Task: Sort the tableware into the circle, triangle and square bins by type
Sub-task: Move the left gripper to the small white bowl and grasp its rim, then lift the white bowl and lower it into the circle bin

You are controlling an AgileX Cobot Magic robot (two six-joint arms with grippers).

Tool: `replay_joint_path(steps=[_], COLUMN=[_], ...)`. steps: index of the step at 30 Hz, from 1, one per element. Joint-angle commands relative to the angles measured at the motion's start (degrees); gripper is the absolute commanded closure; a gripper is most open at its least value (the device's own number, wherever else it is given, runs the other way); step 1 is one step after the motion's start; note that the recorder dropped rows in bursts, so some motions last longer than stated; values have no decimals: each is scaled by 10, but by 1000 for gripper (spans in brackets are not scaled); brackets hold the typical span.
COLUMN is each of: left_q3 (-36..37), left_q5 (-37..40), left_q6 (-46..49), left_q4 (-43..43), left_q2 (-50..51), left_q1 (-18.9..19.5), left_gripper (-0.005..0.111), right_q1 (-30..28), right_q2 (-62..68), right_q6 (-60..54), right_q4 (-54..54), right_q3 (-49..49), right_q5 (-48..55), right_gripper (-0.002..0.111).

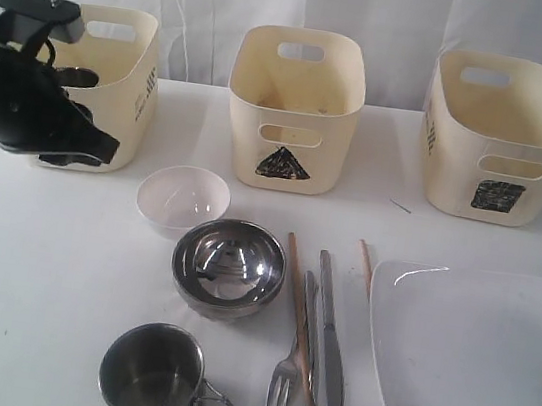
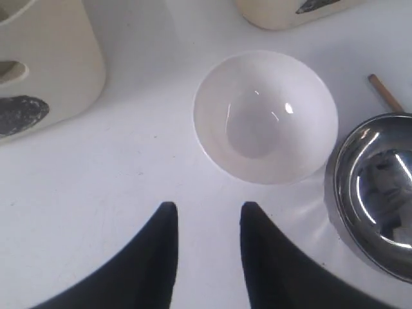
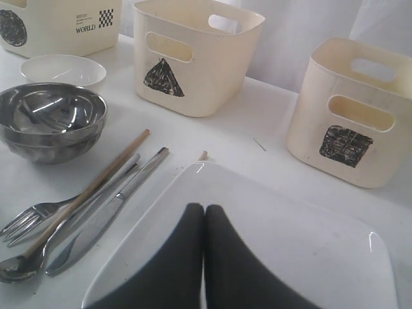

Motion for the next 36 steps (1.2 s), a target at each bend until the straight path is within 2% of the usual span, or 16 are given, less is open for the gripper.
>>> replay_joint_path(steps=[1,2,4,13,25,34,36], left_q3=[17,17,17,-25,-67,-67,-67], left_q5=[-69,-87,-104,-157,-161,-166,-172], left_q6=[-35,-34,-34,-61,-63,-63,-63], left_q4=[-14,-26,-42,-59,-59,-59,-59], left_q2=[38,54,76,153,213,260,265], left_q1=[-7,-7,-7,-53,-53,-53,-53], left_gripper=[56,51,49,49,49,49,52], right_q1=[-4,-4,-4,-4,-4,-4,-4], right_q2=[-4,-4,-4,-4,-4,-4,-4], right_q6=[2,2,2,2,2,2,2], right_q4=[-1,-1,-1,-1,-1,-1,-1], right_q3=[4,4,4,4,4,4,4], right_q5=[-7,-7,-7,-7,-7,-7,-7], right_gripper=[108,108,108,108,108,108,108])
